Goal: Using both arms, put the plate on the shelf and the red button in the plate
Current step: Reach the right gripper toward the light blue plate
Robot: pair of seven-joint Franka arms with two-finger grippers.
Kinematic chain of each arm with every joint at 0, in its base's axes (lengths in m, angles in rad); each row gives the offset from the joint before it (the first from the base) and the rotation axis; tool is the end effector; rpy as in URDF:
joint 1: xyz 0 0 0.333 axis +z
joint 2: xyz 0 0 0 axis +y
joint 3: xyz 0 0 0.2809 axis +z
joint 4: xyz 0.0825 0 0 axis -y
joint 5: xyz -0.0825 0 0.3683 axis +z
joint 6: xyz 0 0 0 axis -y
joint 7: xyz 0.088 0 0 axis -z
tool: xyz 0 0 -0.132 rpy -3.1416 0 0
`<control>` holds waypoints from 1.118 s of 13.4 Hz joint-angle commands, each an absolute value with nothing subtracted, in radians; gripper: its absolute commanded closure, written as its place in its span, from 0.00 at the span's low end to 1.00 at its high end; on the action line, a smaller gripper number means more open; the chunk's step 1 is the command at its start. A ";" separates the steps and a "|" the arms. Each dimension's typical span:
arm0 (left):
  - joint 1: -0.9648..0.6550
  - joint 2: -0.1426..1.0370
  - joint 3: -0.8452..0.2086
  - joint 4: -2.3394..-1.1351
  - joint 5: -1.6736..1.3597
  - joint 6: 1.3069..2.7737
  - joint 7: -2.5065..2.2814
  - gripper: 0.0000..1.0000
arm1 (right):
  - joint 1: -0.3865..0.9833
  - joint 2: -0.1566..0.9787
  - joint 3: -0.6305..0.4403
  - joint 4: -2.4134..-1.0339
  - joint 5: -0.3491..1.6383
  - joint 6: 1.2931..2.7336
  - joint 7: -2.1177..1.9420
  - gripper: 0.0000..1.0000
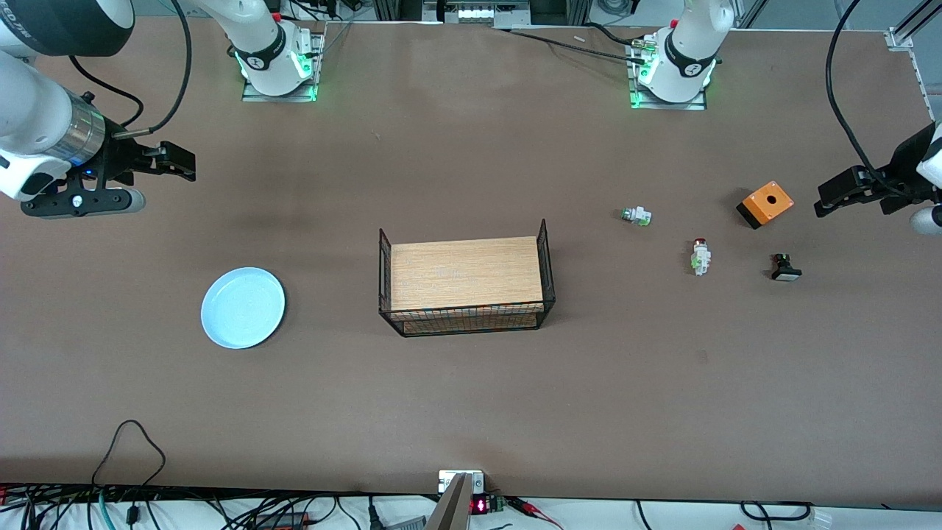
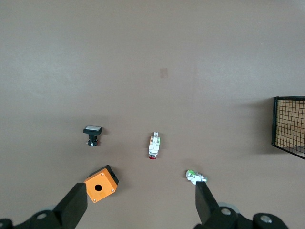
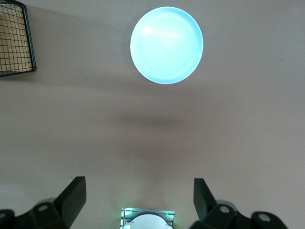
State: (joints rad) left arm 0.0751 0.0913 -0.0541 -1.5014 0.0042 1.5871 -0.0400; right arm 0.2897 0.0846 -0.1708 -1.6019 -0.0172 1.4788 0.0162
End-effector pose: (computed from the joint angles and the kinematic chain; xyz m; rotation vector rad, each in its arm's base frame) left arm 0.5649 0.0136 0.5472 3.1394 0.0960 -0.0086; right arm 0.5361 0.0644 0.4987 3.0761 0.1570 -0.3151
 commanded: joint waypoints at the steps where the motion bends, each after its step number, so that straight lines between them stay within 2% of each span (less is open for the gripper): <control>1: 0.074 0.078 -0.055 -1.502 0.002 1.578 -0.051 0.00 | 0.284 0.123 -0.173 -1.572 -0.006 1.511 -0.005 0.00; 5: 0.074 0.078 -0.055 -1.502 0.002 1.574 -0.051 0.00 | 0.258 0.165 -0.175 -1.556 0.000 1.517 -0.006 0.00; 7: 0.075 0.080 -0.054 -1.502 0.005 1.577 -0.049 0.00 | 0.249 0.231 -0.178 -1.524 -0.002 1.564 -0.006 0.00; 13: 0.080 0.086 -0.054 -1.502 0.003 1.582 -0.049 0.00 | 0.152 0.307 -0.176 -1.482 0.058 1.591 -0.020 0.00; 15: 0.080 0.087 -0.054 -1.503 0.002 1.582 -0.051 0.00 | 0.121 0.342 -0.176 -1.482 0.058 1.655 -0.018 0.00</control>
